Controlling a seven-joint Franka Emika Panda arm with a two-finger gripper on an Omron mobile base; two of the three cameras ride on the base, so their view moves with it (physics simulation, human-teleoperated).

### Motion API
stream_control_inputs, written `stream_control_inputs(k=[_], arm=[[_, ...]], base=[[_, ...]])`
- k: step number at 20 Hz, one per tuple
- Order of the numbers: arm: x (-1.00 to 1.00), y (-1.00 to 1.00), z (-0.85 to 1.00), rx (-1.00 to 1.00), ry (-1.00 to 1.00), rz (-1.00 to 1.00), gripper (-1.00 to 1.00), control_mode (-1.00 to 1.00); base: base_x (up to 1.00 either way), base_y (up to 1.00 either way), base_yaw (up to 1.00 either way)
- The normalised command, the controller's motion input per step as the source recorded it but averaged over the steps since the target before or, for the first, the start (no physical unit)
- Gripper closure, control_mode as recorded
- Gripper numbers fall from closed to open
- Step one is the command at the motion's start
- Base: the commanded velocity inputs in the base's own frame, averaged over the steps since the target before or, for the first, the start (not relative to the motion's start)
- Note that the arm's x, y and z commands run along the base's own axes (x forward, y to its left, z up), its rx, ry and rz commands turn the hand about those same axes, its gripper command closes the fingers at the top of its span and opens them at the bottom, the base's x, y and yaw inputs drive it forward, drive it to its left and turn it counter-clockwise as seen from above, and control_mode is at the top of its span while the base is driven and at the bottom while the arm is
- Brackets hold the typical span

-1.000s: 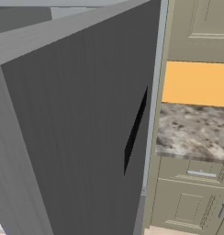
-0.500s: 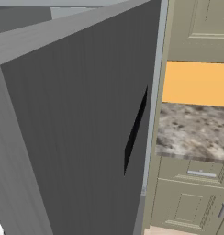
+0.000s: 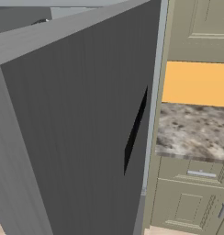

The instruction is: Place the cold items (eggplant and corn) from the fridge in one tupperware on the dining counter. Place the warm items (kebab skewer and hot dog) in the stove area in another tupperware.

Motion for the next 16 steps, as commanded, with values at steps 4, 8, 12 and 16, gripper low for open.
stream_control_inputs(k=[4, 8, 12, 16], arm=[[0.82, -0.11, -0.13, 0.03, -0.01, 0.00, -1.00, -1.00], [0.91, 0.00, -0.31, -0.03, 0.03, 0.00, -1.00, -1.00], [0.73, -0.13, -0.43, -0.02, 0.07, 0.00, -1.00, -1.00], [0.03, -0.37, -0.21, 0.00, 0.04, 0.00, -1.00, -1.00]], base=[[0.00, 0.00, 0.00], [0.00, 0.00, 0.00], [0.00, 0.00, 0.00], [0.00, 0.00, 0.00]])
